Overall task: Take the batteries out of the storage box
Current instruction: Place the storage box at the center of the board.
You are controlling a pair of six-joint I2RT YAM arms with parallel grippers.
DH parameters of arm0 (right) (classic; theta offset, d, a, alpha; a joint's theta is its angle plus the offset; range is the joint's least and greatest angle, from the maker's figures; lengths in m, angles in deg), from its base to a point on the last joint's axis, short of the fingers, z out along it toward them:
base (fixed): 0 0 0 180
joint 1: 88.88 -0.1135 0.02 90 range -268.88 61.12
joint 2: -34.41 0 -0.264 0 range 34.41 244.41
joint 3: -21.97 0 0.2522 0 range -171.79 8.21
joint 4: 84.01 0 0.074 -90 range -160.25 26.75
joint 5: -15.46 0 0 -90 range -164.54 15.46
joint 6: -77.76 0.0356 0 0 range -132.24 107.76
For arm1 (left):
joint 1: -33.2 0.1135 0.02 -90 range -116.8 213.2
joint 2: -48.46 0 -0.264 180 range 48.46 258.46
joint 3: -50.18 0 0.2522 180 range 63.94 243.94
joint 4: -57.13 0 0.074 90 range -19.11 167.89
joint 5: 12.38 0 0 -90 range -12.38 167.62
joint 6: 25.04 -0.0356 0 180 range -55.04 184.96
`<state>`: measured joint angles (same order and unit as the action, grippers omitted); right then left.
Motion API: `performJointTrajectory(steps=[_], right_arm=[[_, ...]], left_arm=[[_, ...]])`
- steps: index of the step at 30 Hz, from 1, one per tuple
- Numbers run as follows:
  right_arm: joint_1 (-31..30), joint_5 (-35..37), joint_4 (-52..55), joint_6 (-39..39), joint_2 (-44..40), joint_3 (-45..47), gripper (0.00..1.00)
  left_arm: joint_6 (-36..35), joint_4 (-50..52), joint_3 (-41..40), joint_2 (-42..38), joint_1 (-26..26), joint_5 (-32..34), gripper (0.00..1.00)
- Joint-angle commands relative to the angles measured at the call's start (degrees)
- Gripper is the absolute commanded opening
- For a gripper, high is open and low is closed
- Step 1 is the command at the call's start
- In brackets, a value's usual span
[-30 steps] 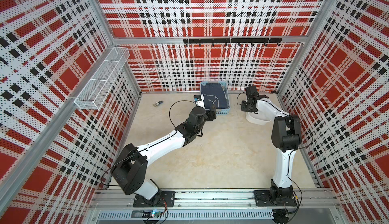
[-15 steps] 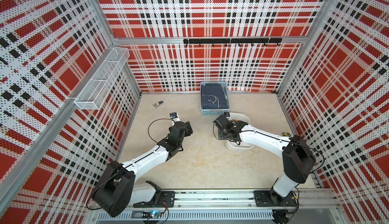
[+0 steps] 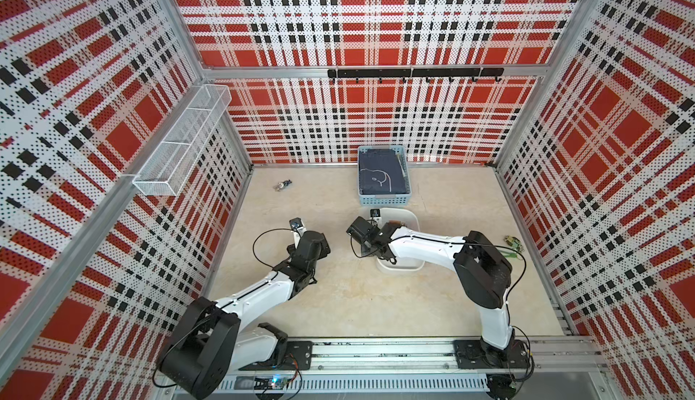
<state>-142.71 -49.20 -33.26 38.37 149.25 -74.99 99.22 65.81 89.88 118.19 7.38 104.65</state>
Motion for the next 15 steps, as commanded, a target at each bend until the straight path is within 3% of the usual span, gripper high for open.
performJointTrajectory(steps=[1, 3, 5, 8, 12, 15], right_arm=[[0.04, 1.44, -0.09, -1.11, 0.5, -3.05, 0.1], [0.03, 1.18, -0.44, -1.58, 0.82, -3.37, 0.18], [0.03, 0.63, -1.17, -2.17, 0.41, -3.34, 0.4], [0.03, -0.13, -1.46, -2.75, -1.39, -3.05, 0.58], [0.06, -2.03, -2.69, -5.6, -7.09, -1.56, 0.59], [0.49, -2.27, -4.22, -9.14, -15.13, 0.94, 0.56]], left_arm=[[0.24, -0.87, -0.67, -0.74, 0.42, 0.57, 0.81], [0.19, -0.94, -0.07, -0.8, 0.36, 0.25, 0.81], [0.24, -0.57, 0.83, -0.85, 0.42, 0.35, 0.81], [-0.16, 0.61, 2.78, -1.25, 0.35, 0.76, 0.8], [0.06, 2.66, 6.11, -2.59, 0.04, 0.31, 0.78], [-0.74, 3.35, 9.87, -3.39, -3.24, 0.48, 0.77]])
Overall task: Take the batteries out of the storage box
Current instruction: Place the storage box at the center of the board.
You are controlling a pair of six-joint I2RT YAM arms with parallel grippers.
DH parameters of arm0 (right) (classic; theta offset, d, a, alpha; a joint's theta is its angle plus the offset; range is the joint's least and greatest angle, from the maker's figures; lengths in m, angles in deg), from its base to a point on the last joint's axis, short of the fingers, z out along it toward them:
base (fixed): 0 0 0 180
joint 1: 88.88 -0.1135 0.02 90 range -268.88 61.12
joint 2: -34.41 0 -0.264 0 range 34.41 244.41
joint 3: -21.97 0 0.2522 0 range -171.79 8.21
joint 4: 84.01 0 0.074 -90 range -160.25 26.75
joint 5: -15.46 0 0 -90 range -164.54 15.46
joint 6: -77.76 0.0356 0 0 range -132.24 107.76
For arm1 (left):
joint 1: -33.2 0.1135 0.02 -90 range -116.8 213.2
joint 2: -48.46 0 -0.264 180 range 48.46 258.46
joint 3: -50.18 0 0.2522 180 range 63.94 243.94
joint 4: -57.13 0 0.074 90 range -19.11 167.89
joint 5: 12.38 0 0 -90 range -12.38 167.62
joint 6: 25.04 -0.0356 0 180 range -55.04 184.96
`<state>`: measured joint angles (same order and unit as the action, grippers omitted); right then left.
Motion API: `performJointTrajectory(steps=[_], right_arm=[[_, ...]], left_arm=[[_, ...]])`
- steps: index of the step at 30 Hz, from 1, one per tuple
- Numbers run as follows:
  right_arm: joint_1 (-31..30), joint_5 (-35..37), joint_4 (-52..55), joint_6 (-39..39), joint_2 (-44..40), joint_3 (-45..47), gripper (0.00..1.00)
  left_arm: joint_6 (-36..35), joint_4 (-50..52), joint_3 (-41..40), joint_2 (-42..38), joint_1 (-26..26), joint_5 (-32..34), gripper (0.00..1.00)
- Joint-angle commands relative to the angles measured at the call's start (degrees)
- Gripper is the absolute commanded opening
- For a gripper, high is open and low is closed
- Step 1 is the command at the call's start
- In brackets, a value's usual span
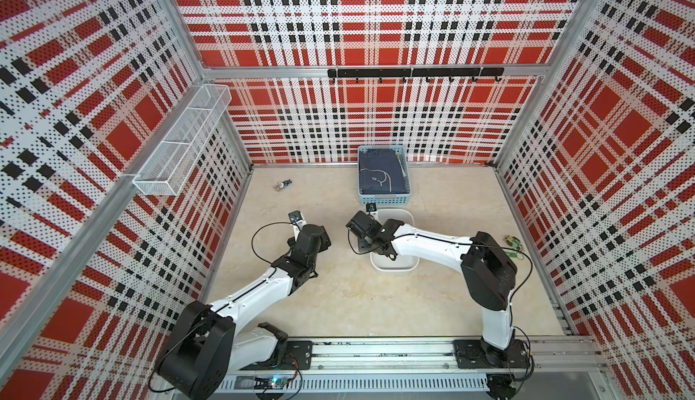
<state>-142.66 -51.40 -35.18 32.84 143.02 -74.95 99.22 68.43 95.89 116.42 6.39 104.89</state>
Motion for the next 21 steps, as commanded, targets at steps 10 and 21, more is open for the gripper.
performJointTrajectory(steps=[10, 21], right_arm=[[16.07, -18.3, 0.34, -26.1, -16.79, 8.64, 0.47], [16.58, -15.78, -0.79, -29.79, -5.31, 8.64, 0.4]], left_arm=[[-3.0, 5.92, 25.77, 12.63, -17.53, -3.74, 0.71], [3.92, 0.07, 19.6, 17.91, -15.83, -9.84, 0.72]])
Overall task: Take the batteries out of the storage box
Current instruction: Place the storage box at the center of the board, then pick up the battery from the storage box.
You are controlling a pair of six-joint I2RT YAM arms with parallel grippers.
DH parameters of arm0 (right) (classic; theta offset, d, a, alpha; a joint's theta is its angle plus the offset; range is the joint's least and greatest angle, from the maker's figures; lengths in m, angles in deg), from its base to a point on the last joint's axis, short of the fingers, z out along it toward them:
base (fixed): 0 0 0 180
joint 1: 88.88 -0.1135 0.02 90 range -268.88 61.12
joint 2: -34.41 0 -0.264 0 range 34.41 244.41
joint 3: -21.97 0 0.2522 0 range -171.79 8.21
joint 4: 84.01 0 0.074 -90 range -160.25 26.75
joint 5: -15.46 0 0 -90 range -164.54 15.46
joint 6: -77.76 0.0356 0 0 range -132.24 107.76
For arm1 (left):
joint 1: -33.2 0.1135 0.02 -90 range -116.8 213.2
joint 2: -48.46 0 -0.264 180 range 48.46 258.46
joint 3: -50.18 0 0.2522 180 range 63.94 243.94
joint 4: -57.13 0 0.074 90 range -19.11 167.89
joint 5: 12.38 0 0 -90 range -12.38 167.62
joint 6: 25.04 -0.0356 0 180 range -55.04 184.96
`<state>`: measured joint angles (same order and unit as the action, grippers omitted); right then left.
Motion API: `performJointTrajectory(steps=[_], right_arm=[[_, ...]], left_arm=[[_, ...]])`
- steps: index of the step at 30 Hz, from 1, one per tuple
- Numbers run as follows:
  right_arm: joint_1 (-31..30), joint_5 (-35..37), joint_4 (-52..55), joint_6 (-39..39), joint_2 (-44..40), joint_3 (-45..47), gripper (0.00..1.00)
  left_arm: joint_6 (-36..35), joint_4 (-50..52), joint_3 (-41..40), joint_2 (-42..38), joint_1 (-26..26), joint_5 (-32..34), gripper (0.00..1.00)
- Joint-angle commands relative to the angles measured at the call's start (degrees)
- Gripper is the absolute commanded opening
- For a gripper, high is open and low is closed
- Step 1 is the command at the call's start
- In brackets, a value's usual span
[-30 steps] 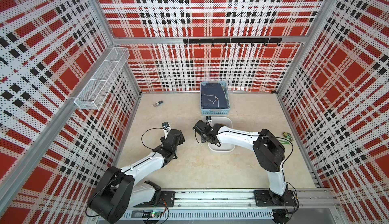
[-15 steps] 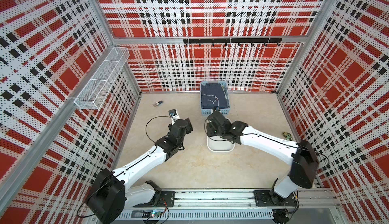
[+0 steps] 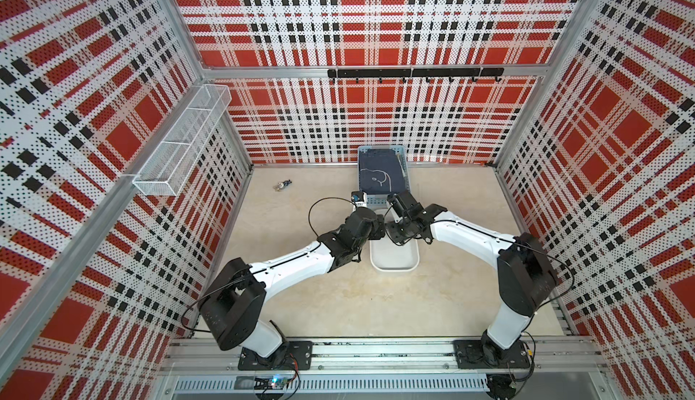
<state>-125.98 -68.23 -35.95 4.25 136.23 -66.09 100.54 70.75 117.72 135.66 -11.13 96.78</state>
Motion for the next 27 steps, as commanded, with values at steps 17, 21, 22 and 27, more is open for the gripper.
performJointTrajectory(steps=[17, 21, 22, 27], right_arm=[[2.66, 0.93, -3.5, -2.61, 12.09, -1.41, 0.32], [2.82, 0.4, -4.15, -2.18, 13.95, -2.19, 0.27], [2.82, 0.12, -4.06, -1.98, 14.17, -2.4, 0.25], [2.82, -1.22, -3.95, -0.13, 13.84, -2.6, 0.1]], left_arm=[[3.01, -2.67, -8.57, -5.1, 5.86, -1.4, 0.72], [2.92, -2.45, -7.51, -4.08, 5.24, -1.02, 0.72], [2.92, -2.29, -7.27, -4.05, 5.07, -0.81, 0.72], [2.7, -1.64, -6.53, -3.97, 4.79, 0.32, 0.72]])
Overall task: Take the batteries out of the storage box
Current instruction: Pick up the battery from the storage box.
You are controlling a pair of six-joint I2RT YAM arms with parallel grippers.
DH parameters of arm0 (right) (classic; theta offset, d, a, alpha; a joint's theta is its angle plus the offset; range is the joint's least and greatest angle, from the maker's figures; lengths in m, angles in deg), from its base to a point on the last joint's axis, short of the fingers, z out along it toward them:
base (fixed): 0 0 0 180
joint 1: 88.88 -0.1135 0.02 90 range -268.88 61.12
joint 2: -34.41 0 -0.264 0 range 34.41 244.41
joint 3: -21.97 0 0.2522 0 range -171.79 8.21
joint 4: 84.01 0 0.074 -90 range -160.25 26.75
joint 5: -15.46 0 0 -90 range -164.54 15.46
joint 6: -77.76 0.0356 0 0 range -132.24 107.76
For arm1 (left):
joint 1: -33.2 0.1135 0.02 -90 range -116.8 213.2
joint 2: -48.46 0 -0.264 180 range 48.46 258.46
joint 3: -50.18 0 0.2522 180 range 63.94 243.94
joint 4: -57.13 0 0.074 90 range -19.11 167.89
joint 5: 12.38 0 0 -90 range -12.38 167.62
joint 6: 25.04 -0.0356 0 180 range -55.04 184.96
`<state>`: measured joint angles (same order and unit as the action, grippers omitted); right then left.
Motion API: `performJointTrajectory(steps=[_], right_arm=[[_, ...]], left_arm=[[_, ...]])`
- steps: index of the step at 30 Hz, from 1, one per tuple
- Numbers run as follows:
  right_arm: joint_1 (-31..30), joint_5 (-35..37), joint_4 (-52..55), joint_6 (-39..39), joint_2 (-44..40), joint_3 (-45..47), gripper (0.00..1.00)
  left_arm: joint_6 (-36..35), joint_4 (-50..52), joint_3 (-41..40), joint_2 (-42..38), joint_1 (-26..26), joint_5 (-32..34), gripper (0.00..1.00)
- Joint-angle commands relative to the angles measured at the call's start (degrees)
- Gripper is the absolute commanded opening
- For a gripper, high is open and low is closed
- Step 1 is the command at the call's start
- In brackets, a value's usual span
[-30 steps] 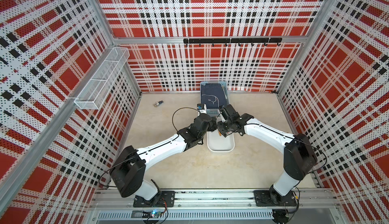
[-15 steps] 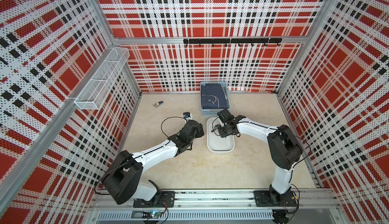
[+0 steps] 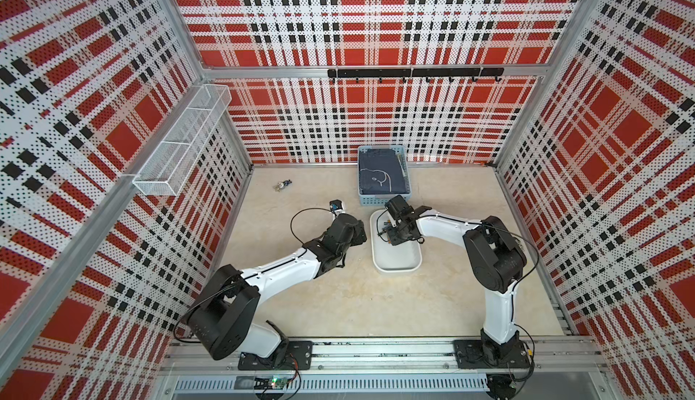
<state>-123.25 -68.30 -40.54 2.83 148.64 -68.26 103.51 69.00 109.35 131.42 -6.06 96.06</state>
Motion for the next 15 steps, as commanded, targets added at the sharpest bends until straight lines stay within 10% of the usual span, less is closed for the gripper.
performJointTrajectory(steps=[1, 15], right_arm=[[0.09, -1.39, 0.9, 1.74, 0.9, -0.47, 0.07], [4.83, -1.42, 6.36, 11.1, -20.62, 0.48, 0.0]], left_arm=[[-0.31, 0.35, 1.96, 0.27, -0.28, 1.25, 0.72], [0.47, 9.99, 18.6, 6.14, -5.82, 5.56, 0.67]])
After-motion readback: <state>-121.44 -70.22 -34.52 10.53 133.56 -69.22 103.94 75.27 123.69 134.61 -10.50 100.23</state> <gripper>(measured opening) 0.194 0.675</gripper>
